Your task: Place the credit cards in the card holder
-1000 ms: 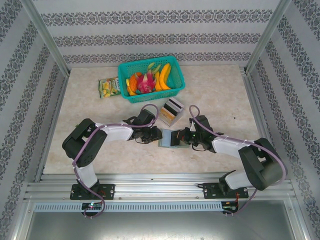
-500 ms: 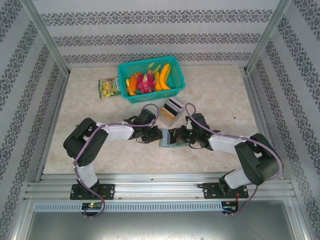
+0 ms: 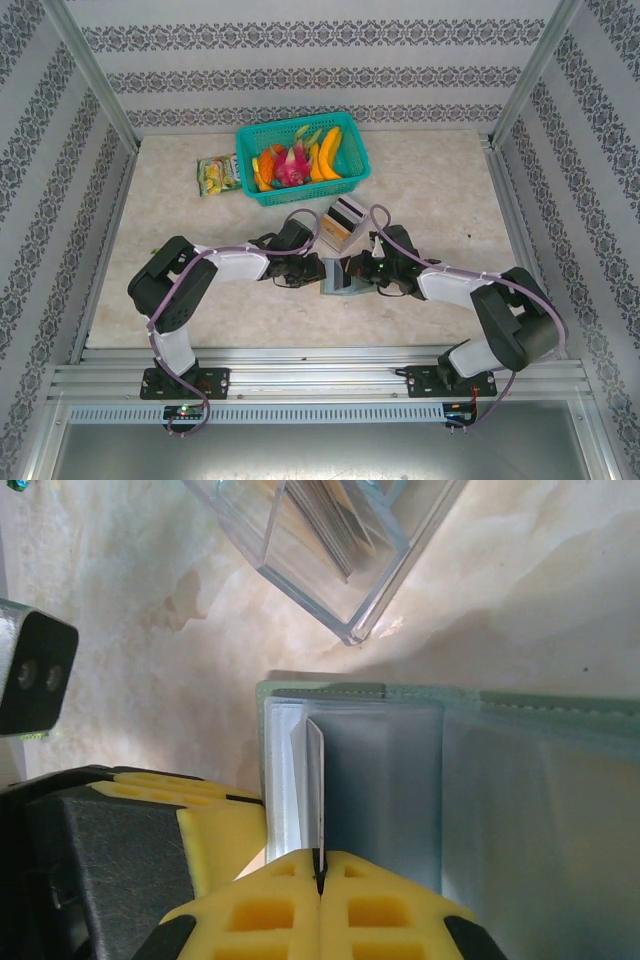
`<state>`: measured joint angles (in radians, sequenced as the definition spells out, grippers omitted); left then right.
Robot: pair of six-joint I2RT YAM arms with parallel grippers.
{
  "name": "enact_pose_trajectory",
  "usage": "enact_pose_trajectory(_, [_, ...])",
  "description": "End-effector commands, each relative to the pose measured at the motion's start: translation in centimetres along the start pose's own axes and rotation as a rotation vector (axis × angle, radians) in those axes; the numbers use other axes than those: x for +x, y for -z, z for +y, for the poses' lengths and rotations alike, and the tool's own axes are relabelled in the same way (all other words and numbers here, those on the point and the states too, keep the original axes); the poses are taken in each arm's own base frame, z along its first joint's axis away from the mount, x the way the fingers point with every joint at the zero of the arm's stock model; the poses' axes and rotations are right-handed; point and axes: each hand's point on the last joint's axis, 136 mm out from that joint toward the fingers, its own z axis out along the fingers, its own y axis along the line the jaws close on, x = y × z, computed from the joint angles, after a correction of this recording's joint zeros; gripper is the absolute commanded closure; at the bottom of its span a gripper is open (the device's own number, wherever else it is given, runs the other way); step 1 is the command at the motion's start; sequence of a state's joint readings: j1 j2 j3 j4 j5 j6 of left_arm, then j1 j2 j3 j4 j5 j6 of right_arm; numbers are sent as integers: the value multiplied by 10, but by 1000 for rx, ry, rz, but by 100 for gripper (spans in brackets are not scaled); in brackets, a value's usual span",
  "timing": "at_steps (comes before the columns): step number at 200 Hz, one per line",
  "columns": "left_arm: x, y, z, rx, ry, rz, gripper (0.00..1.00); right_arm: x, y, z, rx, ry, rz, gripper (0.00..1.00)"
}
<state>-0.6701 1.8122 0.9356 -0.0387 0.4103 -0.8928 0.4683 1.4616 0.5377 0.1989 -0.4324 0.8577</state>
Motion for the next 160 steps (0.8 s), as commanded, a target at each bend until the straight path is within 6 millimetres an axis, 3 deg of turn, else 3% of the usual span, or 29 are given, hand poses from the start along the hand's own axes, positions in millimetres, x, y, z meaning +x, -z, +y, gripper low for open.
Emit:
enact_pose_trajectory(1, [10,-2,-1,6,-19,21,82,14,-2,-9,1,-31,66,100])
enact_pose_trajectory(47, [8,-1,-4,14,-17,17,82,17,-17,-9,10,-32,81,100])
enact_pose_trajectory(102, [9,0,-3,15,-15,15,82,20,-18,-7,15,-27,91,97])
enact_pose_trajectory(136, [8,0,-4,18,-14,15,82,24,-23,-10,27,-34,113,93])
enact_pose_trajectory(160, [8,1,-4,15,-15,14,82,21,-21,-9,46,-24,106,83])
